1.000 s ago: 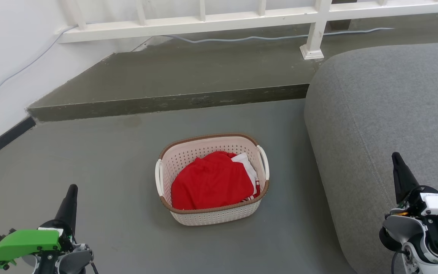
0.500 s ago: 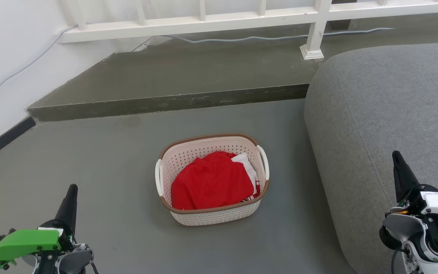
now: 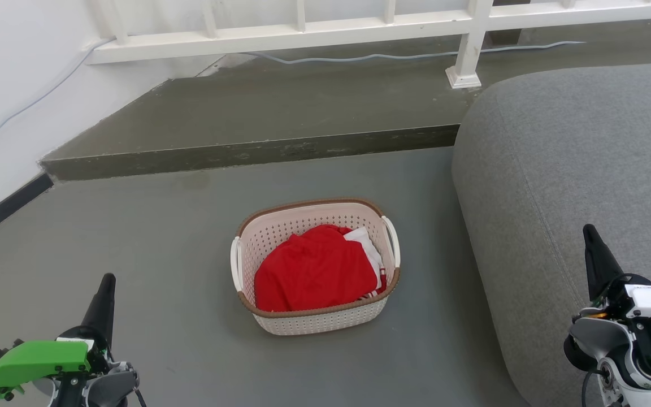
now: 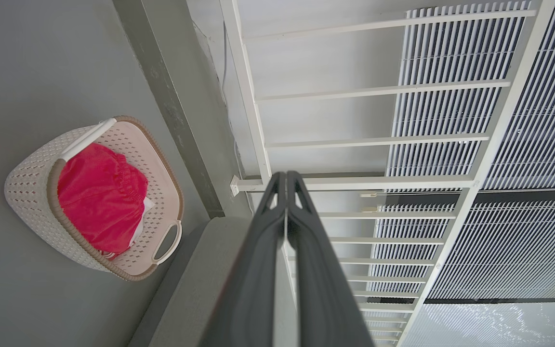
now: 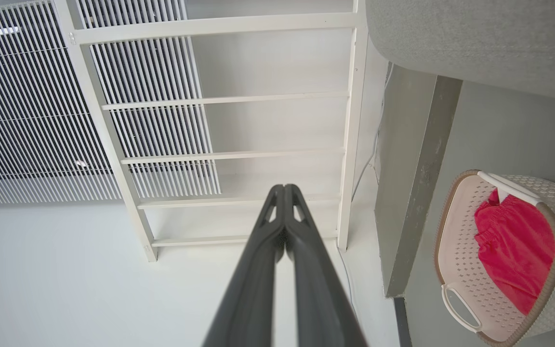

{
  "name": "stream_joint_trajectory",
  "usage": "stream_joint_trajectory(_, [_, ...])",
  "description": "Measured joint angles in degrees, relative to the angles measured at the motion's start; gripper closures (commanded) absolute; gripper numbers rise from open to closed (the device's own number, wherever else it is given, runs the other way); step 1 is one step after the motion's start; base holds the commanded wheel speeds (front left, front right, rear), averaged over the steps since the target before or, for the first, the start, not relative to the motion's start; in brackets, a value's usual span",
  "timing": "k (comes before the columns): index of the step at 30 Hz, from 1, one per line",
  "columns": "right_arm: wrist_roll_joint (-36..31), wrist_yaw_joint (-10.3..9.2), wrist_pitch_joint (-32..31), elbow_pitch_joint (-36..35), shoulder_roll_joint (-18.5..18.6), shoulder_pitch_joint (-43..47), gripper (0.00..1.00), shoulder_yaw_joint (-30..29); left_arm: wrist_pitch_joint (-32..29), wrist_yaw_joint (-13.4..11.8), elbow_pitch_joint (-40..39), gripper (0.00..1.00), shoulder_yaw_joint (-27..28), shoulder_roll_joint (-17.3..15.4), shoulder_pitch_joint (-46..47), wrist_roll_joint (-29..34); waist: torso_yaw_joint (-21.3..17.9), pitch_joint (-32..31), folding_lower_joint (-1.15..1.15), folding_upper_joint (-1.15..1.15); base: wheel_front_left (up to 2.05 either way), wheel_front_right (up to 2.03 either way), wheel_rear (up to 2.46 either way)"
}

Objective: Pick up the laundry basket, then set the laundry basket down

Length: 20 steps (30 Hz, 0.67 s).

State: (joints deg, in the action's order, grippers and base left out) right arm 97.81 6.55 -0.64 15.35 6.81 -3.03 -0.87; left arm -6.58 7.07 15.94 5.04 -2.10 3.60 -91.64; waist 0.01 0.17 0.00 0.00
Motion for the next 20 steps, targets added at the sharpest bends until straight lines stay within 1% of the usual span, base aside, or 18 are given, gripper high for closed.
stream_joint_trajectory(20, [-0.01,0.00,-0.25,0.20,-0.02,-0.03,1.00,-0.11,0.00,0.00,-0.02,1.00,-0.01,0.00,0.00,-0.03,0.00,0.00,0.00,0.00,0.00,0.00,0.00])
